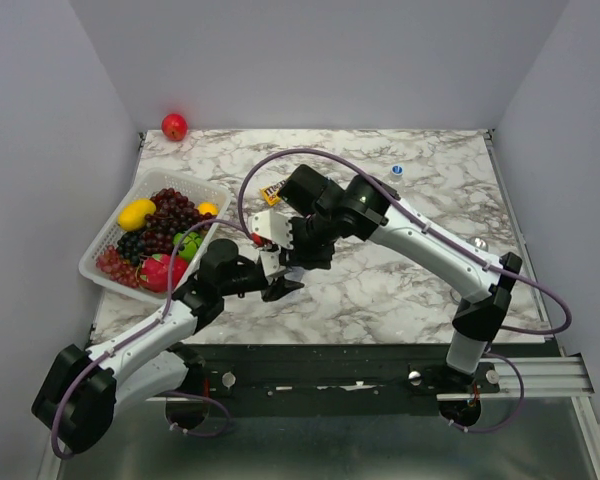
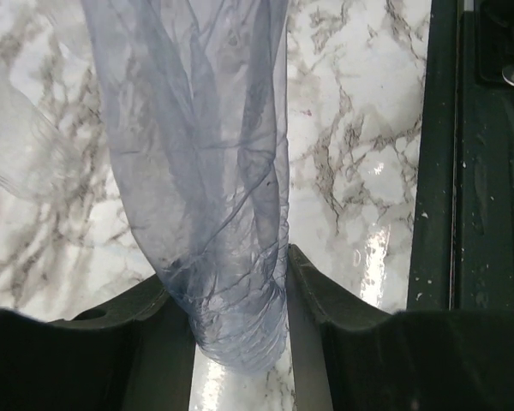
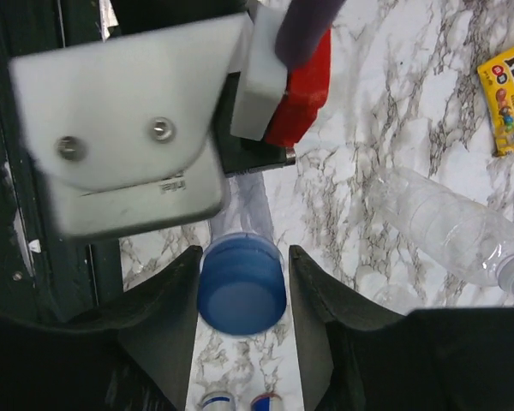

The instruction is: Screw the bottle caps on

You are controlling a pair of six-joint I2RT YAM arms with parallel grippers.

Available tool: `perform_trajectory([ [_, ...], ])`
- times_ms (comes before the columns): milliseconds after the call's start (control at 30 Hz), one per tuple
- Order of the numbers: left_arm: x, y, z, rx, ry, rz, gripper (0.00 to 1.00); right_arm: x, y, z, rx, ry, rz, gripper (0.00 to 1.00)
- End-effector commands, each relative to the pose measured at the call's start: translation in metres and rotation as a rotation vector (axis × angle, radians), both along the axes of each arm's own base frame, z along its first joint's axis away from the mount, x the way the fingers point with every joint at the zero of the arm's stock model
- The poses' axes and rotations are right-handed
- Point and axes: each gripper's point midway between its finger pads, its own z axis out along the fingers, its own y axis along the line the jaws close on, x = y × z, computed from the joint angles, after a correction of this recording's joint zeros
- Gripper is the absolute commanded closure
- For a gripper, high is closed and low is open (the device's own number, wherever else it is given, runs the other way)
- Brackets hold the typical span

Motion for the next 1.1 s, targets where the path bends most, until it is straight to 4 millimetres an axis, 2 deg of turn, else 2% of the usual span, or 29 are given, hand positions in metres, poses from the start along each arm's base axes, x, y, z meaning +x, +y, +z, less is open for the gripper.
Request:
perform_trajectory([
  [0,0.004,-0.007,0.042,-0.125,-0.096,0.004,1.0,-0.016,-0.036,-0.013,-0.165,0.067,-0.047,0.38],
  [67,0.0,-0.006,0.036,-0.114,-0.072,-0.005,1.0,-0.014,-0.035,0.0,-0.117,0.037,-0.051,0.31],
  [133,-0.003,-0.004,0.03,-0.099,-0.053,-0.01,1.0,-0.011,-0.032,0.012,-0.066,0.003,-0.059,0.17],
  [233,-0.006,-0.003,0.025,-0.082,-0.044,-0.028,1.0,-0.011,-0.033,0.031,-0.007,-0.011,-0.059,0.06],
  [300,-0.006,-0.003,0.021,-0.071,-0.032,-0.028,1.0,-0.013,-0.035,0.048,0.058,-0.011,-0.044,0.03],
  [333,-0.007,-0.003,0.021,-0.069,-0.026,-0.032,1.0,-0.022,-0.034,0.057,0.108,0.017,-0.003,0.02],
  [367,-0.006,-0.003,0.02,-0.068,-0.019,-0.031,1.0,-0.026,-0.036,0.057,0.126,0.03,0.019,0.02],
  [400,-0.006,-0.003,0.02,-0.069,-0.011,-0.031,1.0,-0.028,-0.046,0.074,0.2,0.008,0.024,0.0],
  [433,-0.01,-0.004,0.022,-0.077,-0.004,-0.055,1.0,-0.028,-0.034,0.089,0.313,-0.008,0.053,0.0],
  [467,-0.011,-0.004,0.022,-0.079,0.001,-0.064,1.0,-0.027,-0.035,0.091,0.357,-0.015,0.058,0.01],
  [500,-0.012,-0.005,0.023,-0.081,0.006,-0.073,1.0,-0.027,-0.038,0.081,0.372,-0.009,0.065,0.0],
  [533,-0.015,-0.006,0.026,-0.087,0.009,-0.096,1.0,-0.033,-0.034,0.1,0.473,-0.041,0.113,0.01],
  [733,-0.023,-0.011,0.032,-0.09,0.025,-0.164,1.0,-0.049,-0.016,0.096,0.541,0.028,0.275,0.0],
  [833,-0.026,-0.012,0.035,-0.089,0.024,-0.192,1.0,-0.045,-0.009,0.095,0.592,0.002,0.323,0.0],
  [1067,-0.027,-0.015,0.044,-0.094,0.031,-0.217,1.0,-0.043,0.004,0.081,0.572,0.05,0.374,0.0],
])
